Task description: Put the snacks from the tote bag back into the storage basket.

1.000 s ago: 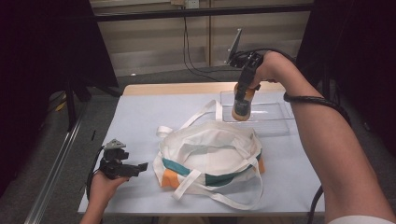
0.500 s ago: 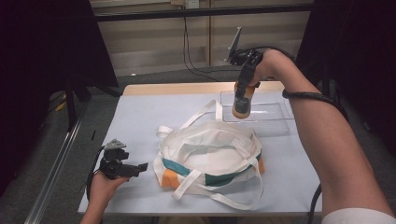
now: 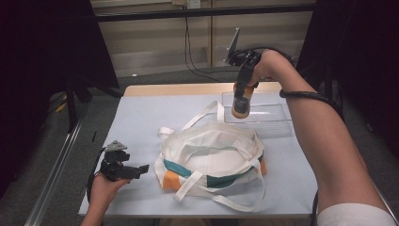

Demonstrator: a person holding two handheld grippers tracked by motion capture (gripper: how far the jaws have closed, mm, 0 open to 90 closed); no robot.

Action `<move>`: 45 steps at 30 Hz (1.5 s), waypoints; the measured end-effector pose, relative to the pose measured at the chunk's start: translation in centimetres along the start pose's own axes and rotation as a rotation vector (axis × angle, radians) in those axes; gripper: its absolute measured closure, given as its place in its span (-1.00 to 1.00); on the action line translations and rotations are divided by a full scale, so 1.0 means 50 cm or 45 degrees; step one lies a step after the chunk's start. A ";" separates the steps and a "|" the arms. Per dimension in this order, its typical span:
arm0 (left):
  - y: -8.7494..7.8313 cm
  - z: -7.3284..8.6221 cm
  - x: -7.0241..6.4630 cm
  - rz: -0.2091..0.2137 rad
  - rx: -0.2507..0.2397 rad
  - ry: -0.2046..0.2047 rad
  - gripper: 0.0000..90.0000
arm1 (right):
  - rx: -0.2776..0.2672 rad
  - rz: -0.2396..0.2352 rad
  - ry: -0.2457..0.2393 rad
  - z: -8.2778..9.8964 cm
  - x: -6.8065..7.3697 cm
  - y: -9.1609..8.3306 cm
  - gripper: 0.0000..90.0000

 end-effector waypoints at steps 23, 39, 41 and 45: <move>-0.003 0.003 0.001 -0.002 0.007 0.002 -0.94 | 0.011 -0.002 0.006 -0.006 -0.012 0.031 -0.32; -0.002 0.003 0.001 0.005 -0.001 0.001 -0.94 | 0.012 -0.001 -0.022 -0.016 -0.005 0.047 -0.32; -0.003 0.003 0.001 0.005 0.000 0.001 -0.94 | 0.016 -0.003 -0.015 -0.017 -0.003 0.050 -0.32; -0.004 0.003 0.003 -0.002 0.006 0.008 -0.94 | 0.017 -0.004 -0.031 -0.019 -0.002 0.055 -0.32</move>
Point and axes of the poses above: each handheld gripper's, and its own axes: y roughly forward along the jaws, z roughly out of its underside, x roughly to its left, the point moved 7 cm from there along y, roughly forward along the jaws, and after that the axes turned 3 degrees about -x, right-handed, at the moved point
